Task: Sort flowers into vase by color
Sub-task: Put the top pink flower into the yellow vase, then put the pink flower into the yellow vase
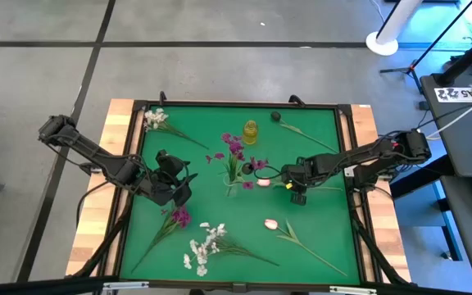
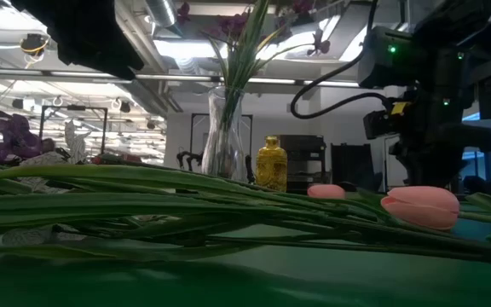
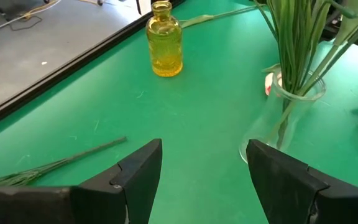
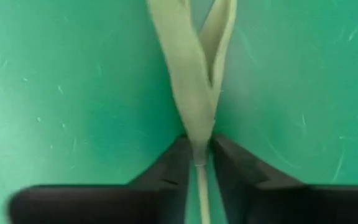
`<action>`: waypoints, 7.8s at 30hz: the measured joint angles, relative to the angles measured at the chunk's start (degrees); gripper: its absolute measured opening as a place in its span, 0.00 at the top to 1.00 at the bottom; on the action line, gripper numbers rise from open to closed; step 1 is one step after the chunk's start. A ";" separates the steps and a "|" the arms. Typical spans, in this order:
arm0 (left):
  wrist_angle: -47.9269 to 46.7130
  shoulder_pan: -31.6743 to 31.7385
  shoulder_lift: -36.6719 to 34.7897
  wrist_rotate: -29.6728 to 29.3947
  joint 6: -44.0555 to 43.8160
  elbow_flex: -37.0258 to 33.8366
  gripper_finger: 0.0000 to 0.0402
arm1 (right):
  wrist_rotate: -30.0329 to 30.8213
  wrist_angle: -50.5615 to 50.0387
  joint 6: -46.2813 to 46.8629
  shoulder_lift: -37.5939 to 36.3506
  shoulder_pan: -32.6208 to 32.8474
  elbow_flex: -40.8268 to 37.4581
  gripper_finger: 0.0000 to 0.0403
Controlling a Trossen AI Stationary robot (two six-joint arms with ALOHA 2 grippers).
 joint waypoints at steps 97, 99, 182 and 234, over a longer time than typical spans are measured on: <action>1.50 0.00 0.00 -3.28 0.20 -0.07 0.43 | -26.54 74.60 -14.14 1.06 -34.93 7.35 0.68; 1.50 0.00 0.00 -3.23 0.20 -0.07 0.43 | -26.66 74.40 -13.95 1.06 -34.93 7.35 0.59; 1.51 -0.04 0.02 -1.17 -2.82 -0.07 0.43 | -2.35 8.00 35.79 9.66 38.82 12.74 0.45; 1.52 -0.31 0.01 0.76 -3.23 -0.05 0.43 | 4.18 -12.72 32.49 10.95 35.64 24.22 0.95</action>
